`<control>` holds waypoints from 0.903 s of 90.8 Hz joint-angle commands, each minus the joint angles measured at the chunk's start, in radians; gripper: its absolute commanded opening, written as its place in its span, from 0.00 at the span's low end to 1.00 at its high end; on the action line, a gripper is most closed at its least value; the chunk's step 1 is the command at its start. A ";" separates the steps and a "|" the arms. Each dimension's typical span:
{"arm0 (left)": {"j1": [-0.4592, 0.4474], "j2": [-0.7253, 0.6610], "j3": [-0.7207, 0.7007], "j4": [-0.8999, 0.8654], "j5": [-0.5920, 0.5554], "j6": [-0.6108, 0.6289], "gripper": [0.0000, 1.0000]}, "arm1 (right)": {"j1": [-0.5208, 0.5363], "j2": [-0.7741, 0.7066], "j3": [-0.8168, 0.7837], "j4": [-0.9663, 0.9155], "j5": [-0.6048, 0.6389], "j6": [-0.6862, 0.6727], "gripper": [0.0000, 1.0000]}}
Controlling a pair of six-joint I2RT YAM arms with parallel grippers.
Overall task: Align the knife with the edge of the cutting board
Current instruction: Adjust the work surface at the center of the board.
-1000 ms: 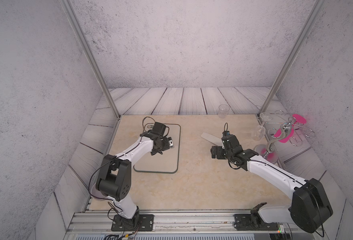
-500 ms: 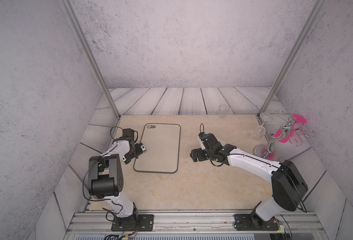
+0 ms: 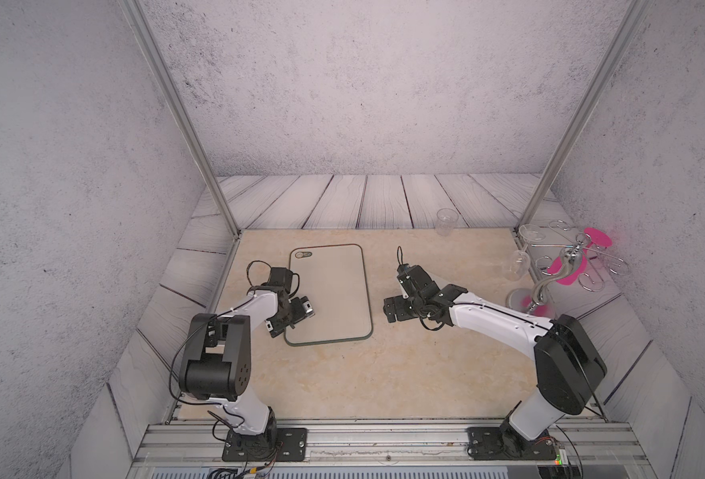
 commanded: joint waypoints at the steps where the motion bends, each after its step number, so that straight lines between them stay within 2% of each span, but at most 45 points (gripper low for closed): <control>1: -0.098 -0.024 -0.026 0.007 0.043 -0.088 1.00 | -0.003 -0.004 -0.003 -0.035 0.079 0.002 0.99; 17: -0.277 0.006 -0.027 0.078 0.059 -0.184 1.00 | -0.007 -0.020 -0.029 -0.044 0.167 0.010 0.99; 28: -0.371 0.074 0.042 0.096 0.043 -0.195 1.00 | -0.016 -0.032 -0.049 -0.048 0.189 0.012 0.99; 46: -0.439 0.175 0.203 0.046 0.044 -0.176 1.00 | -0.030 -0.023 -0.062 -0.045 0.161 0.020 0.99; 63: -0.410 0.108 0.230 -0.035 -0.078 -0.078 1.00 | -0.036 0.033 -0.020 -0.035 0.031 0.010 0.99; 82: -0.256 0.105 0.314 -0.043 -0.043 0.047 1.00 | -0.020 0.169 0.089 -0.041 -0.091 0.004 0.99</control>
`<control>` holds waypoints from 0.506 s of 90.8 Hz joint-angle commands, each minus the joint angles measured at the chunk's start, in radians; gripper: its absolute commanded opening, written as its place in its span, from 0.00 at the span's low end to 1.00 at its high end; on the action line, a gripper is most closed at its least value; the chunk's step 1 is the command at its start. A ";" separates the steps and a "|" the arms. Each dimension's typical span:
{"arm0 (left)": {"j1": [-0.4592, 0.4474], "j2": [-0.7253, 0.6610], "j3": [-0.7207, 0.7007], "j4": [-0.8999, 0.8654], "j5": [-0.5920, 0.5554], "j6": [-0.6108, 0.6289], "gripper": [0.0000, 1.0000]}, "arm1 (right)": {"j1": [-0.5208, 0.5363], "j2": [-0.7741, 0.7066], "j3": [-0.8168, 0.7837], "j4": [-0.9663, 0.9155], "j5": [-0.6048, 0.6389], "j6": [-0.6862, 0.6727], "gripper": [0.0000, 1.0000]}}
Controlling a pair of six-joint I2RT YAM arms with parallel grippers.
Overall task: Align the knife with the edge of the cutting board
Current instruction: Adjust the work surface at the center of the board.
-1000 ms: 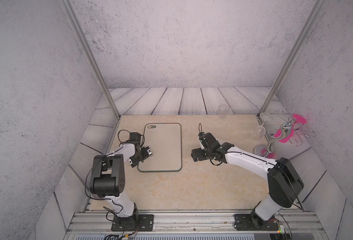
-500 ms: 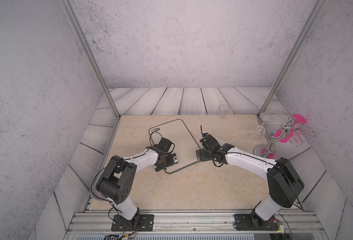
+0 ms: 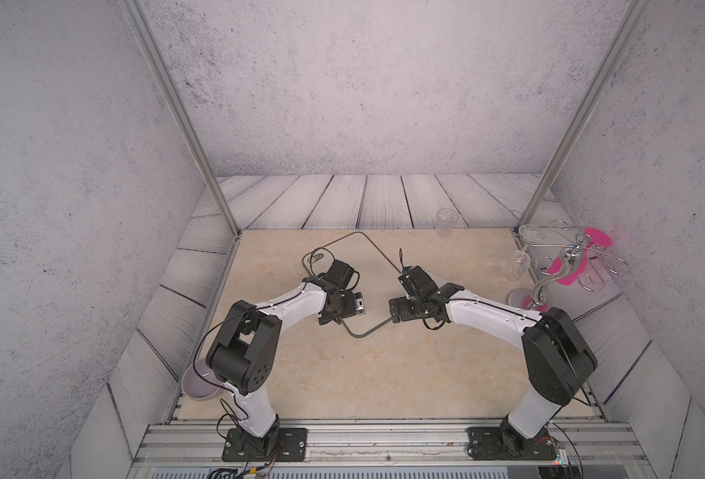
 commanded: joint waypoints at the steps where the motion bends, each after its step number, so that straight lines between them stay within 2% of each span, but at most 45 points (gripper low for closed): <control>1: 0.087 -0.011 0.072 -0.019 -0.005 0.101 1.00 | 0.014 0.080 0.072 -0.024 -0.095 -0.004 0.99; 25: 0.247 0.152 0.273 0.049 0.090 0.157 1.00 | 0.073 0.135 0.140 -0.011 -0.138 -0.039 0.99; 46: 0.301 0.343 0.454 0.115 0.156 0.175 1.00 | 0.103 0.162 0.158 0.019 -0.207 -0.072 0.99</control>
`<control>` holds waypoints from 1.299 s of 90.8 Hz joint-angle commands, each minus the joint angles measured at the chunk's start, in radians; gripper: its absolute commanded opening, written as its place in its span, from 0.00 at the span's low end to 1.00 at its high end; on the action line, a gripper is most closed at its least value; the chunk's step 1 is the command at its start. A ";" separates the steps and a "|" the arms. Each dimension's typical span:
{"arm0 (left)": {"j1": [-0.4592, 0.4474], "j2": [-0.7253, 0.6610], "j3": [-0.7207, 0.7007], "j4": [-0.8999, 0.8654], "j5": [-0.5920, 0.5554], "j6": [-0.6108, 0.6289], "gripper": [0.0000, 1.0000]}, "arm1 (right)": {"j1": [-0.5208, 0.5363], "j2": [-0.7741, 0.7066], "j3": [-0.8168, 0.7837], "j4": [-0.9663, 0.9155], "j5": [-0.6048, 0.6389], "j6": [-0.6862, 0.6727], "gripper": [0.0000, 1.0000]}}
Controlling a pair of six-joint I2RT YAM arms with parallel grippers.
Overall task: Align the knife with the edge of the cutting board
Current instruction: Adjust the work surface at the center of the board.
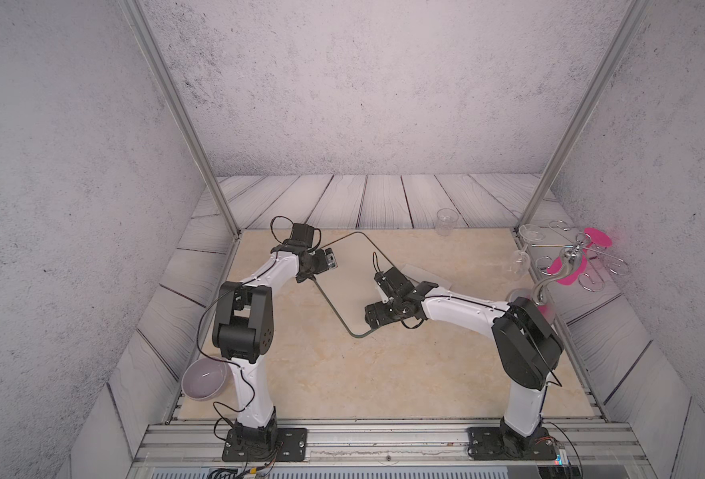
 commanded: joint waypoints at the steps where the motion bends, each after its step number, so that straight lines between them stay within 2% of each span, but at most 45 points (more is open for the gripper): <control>1: 0.013 0.086 0.091 0.029 0.052 0.036 1.00 | 0.013 0.026 0.023 0.014 -0.056 -0.037 0.99; 17: 0.020 0.192 0.215 0.058 0.055 0.070 1.00 | 0.030 0.052 0.029 0.034 -0.096 -0.070 0.99; 28: 0.035 0.281 0.330 0.009 0.031 0.086 1.00 | 0.037 0.071 0.043 0.011 -0.104 -0.074 0.99; 41: 0.055 0.388 0.468 -0.063 0.018 0.099 1.00 | 0.037 0.080 0.049 -0.010 -0.085 -0.082 0.99; 54: 0.061 0.461 0.536 -0.093 0.043 0.084 1.00 | 0.037 0.094 0.072 -0.041 -0.051 -0.096 0.99; 79: 0.061 0.449 0.474 -0.135 0.062 0.072 1.00 | 0.035 0.118 0.109 -0.073 -0.006 -0.106 0.99; 103: 0.055 0.337 0.289 -0.057 0.086 0.061 1.00 | 0.031 0.110 0.102 -0.071 0.017 -0.097 0.99; 118: 0.053 0.325 0.281 -0.131 0.041 0.066 1.00 | 0.031 0.093 0.087 -0.071 0.020 -0.088 0.99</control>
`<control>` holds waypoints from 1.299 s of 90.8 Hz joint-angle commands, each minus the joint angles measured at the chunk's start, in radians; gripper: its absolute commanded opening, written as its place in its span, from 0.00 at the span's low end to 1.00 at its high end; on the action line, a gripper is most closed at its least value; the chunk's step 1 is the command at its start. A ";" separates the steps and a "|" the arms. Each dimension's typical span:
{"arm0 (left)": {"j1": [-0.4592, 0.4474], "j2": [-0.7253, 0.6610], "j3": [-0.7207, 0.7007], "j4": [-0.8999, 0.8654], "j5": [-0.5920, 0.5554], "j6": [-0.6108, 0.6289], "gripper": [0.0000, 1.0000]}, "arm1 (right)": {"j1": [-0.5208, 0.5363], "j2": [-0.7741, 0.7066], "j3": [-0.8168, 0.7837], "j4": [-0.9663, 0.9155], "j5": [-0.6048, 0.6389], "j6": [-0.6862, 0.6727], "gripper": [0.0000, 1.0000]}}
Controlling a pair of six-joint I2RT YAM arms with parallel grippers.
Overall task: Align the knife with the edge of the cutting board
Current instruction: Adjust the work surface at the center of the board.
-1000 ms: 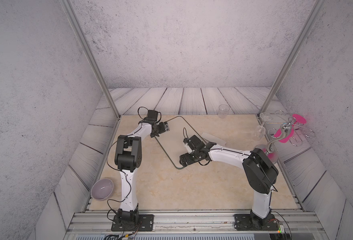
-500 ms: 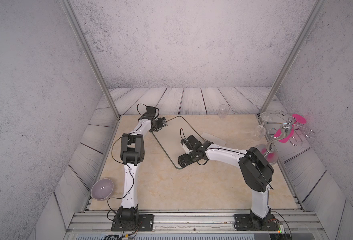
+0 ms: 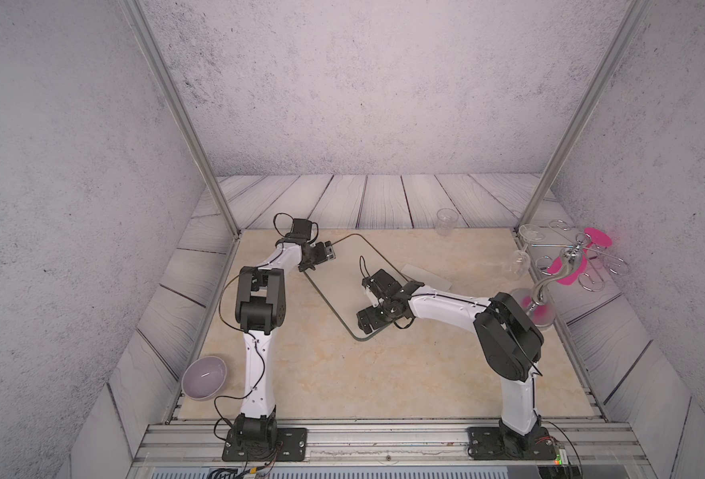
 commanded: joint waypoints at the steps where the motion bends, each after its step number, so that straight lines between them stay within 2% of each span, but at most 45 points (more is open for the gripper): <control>1: -0.001 0.002 -0.038 -0.144 -0.032 -0.015 1.00 | -0.001 -0.018 -0.007 -0.021 0.027 0.004 0.99; 13: -0.001 -0.042 -0.094 -0.179 -0.057 -0.028 1.00 | -0.002 -0.053 -0.042 -0.017 0.068 0.007 0.99; 35: -0.007 -0.236 -0.388 -0.146 -0.075 -0.096 1.00 | -0.008 -0.108 -0.105 -0.022 0.132 0.024 0.99; 55: -0.014 -0.436 -0.655 -0.121 -0.104 -0.186 1.00 | -0.051 -0.154 -0.156 -0.084 0.231 0.137 0.99; 63: -0.022 -0.497 -0.744 -0.099 -0.090 -0.210 1.00 | -0.074 -0.176 -0.194 -0.065 0.196 0.189 0.99; 89: -0.064 -0.609 -0.900 -0.090 -0.076 -0.258 1.00 | -0.106 -0.219 -0.326 0.008 0.120 0.317 0.99; 104: -0.100 -0.671 -0.977 -0.074 -0.069 -0.291 1.00 | -0.142 -0.232 -0.394 0.121 0.007 0.342 0.99; 118: -0.153 -0.698 -1.009 -0.057 -0.059 -0.314 1.00 | -0.178 -0.219 -0.383 0.172 -0.044 0.330 0.99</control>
